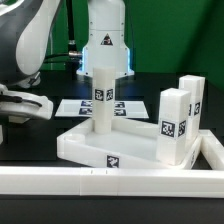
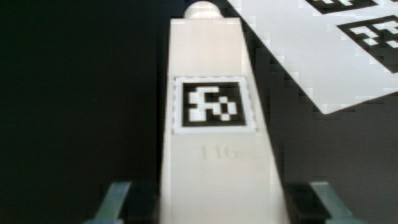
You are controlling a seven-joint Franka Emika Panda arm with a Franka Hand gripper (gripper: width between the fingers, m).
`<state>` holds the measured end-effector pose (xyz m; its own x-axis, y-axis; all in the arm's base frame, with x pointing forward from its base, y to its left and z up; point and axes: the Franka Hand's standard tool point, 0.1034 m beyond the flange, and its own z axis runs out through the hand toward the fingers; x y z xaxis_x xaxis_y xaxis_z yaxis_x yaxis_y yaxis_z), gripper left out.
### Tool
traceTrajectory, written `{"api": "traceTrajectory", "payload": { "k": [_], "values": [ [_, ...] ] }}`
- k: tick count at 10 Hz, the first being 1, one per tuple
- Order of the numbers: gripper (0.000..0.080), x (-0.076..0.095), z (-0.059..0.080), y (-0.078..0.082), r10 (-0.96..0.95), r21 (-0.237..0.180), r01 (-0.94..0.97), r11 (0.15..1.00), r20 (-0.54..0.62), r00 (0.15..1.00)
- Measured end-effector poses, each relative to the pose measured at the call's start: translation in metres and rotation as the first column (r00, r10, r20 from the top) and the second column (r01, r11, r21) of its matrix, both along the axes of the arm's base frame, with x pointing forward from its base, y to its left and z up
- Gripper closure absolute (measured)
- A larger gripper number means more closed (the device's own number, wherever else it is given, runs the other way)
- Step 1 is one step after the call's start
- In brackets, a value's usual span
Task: Assemble desk
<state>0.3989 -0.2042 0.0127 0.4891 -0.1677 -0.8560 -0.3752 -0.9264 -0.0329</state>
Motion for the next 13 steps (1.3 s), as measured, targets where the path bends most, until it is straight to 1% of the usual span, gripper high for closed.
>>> {"api": "traceTrajectory", "payload": {
  "k": [1,2,3,4,5,6,8,9,10,11,12,13],
  "values": [
    [0.0511,0.009,0.012,0.005,-0.002,-0.006,0.002,1.0,0.004,1.0],
    [0.0511,0.02,0.027,0.013,-0.019,-0.037,0.019,0.999,0.006,1.0],
    [0.0511,0.03,0.038,0.02,-0.024,-0.06,0.025,0.998,0.016,1.0],
    [0.0511,0.035,0.042,0.022,-0.016,-0.061,0.018,0.998,0.028,0.999],
    [0.0509,0.033,0.042,0.017,-0.013,-0.043,0.014,0.999,0.036,0.999],
    [0.0509,0.033,0.04,0.016,-0.016,-0.051,0.018,0.999,0.041,0.999],
    [0.0509,0.04,0.037,0.013,-0.006,-0.07,0.012,0.997,0.08,0.997],
    [0.0509,0.052,0.035,0.01,0.021,-0.117,0.001,0.993,0.189,0.982],
    [0.0509,0.058,0.048,0.02,0.012,-0.139,0.02,0.99,0.229,0.973],
    [0.0509,0.069,0.058,0.026,0.016,-0.167,0.034,0.985,0.292,0.956],
    [0.0509,0.081,0.071,0.035,0.007,-0.184,0.059,0.981,0.34,0.94],
    [0.0509,0.09,0.08,0.04,0.01,-0.196,0.074,0.978,0.396,0.918]
  ]
}}
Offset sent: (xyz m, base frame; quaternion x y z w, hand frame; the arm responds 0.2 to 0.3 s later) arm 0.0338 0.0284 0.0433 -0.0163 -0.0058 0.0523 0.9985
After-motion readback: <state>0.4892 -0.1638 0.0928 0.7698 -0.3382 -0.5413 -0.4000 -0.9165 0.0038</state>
